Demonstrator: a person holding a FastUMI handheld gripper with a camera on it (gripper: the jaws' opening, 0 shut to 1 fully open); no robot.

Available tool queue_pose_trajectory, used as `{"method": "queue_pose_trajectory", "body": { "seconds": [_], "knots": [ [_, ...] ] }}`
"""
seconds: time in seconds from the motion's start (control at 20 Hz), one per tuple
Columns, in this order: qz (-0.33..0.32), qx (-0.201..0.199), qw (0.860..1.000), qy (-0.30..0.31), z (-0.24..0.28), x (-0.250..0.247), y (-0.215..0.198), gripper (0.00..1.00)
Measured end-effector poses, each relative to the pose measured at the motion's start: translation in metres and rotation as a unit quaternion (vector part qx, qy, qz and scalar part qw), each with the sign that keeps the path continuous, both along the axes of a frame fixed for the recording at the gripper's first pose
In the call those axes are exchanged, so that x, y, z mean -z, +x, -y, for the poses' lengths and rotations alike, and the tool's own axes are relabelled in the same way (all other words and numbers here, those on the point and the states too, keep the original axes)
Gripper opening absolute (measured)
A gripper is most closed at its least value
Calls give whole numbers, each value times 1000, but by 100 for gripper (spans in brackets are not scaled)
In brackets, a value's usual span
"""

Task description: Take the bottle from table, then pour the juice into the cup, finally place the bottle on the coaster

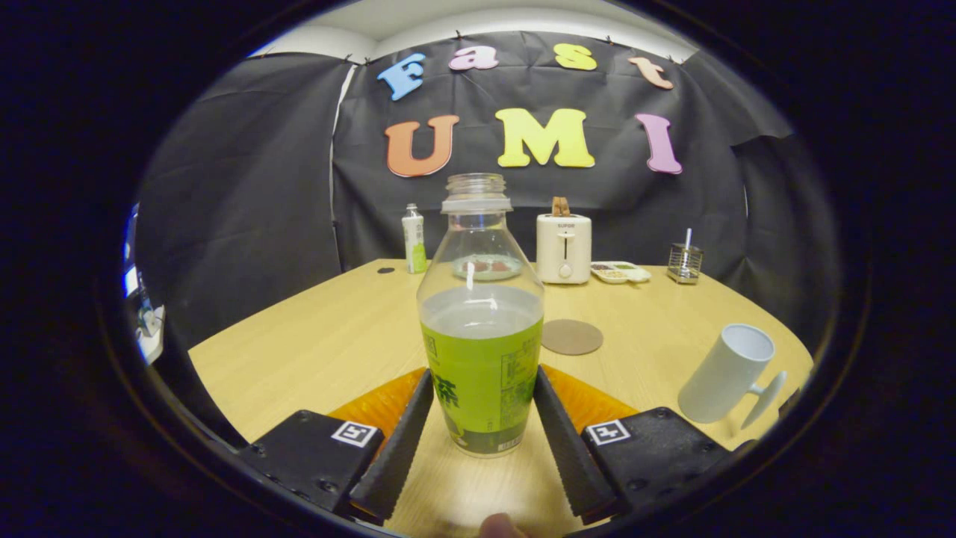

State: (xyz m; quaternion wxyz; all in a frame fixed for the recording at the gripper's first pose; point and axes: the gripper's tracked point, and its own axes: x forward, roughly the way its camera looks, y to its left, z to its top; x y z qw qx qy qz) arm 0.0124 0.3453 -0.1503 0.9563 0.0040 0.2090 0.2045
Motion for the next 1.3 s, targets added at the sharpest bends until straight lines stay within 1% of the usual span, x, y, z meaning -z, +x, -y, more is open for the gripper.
{"method": "queue_pose_trajectory", "body": {
  "seconds": [0.05, 0.2, 0.35, 0.45, 0.75, 0.9, 1.1, 1.3],
  "knots": [
    [-3, -1, 1000, 4, -1, -1, 0, 84],
    [-9, -16, 1000, 18, -4, -3, -3, 83],
    [-38, -23, 997, 64, 1, -6, -6, 79],
    [-56, -25, 993, 98, 5, -9, -5, 78],
    [-67, -19, 980, 184, 31, -30, -3, 78],
    [-81, -18, 968, 237, 41, -38, -3, 78],
    [-111, -20, 944, 309, 48, -44, -1, 77],
    [-141, -14, 922, 359, 59, -43, 0, 77]
  ]
}}
